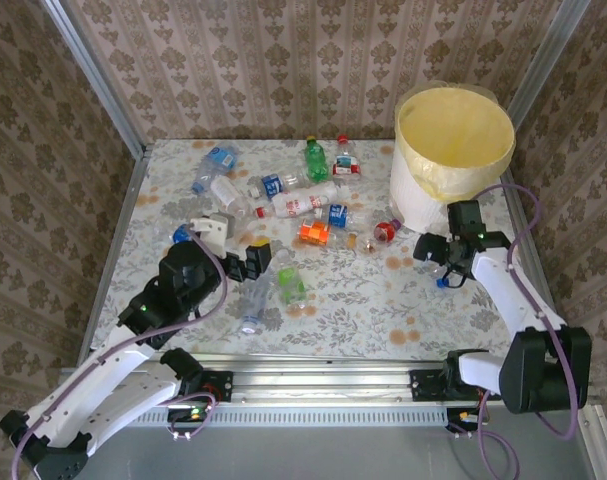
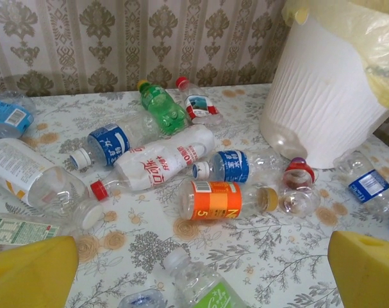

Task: Throw the plastic bottles in the bin

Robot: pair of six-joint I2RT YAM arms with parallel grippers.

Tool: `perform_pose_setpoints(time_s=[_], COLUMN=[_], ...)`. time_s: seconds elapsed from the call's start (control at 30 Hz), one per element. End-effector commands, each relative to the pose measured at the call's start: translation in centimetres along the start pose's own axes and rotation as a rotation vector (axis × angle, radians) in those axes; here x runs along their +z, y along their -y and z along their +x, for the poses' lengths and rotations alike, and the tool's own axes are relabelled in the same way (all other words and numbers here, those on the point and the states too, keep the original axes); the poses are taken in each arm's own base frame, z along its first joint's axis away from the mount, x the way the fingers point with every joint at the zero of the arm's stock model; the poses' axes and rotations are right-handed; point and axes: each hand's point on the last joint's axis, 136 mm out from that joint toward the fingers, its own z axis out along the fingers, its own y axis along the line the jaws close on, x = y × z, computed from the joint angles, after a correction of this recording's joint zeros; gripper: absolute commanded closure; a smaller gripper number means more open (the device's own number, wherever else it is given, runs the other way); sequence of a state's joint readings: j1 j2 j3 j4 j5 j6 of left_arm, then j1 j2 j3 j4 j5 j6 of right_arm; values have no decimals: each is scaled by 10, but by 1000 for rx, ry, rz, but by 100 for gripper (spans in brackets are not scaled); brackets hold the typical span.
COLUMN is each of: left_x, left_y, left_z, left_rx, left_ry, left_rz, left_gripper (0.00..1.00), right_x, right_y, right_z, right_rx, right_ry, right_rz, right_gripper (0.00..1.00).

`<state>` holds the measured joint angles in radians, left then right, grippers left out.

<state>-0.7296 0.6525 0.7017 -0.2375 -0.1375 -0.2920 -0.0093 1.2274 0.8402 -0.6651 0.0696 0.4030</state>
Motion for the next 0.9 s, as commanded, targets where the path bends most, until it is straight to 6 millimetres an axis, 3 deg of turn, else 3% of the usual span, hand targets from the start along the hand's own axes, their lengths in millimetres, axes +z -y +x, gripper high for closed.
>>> perform_pose_setpoints(time_s=[0.0, 0.3, 0.63, 0.87], left_x=[-9, -18, -24, -25], left_y=[4, 4, -10, -12], left_z=[-8, -8, -9, -11], left_rx=[-2, 28, 33, 34], left_ry=[33, 52, 71, 77], left_rz=[31, 43, -27, -41], left_gripper=[0, 0, 0, 0], right_x=[11, 33, 66, 76], right_y=[7, -1, 1, -5], right_z=[-14, -21, -6, -1], right_rx=[55, 54, 50, 61], right_ry=[52, 44, -48, -91], right_rz=[34, -26, 2, -25], right_gripper=[0, 0, 5, 11])
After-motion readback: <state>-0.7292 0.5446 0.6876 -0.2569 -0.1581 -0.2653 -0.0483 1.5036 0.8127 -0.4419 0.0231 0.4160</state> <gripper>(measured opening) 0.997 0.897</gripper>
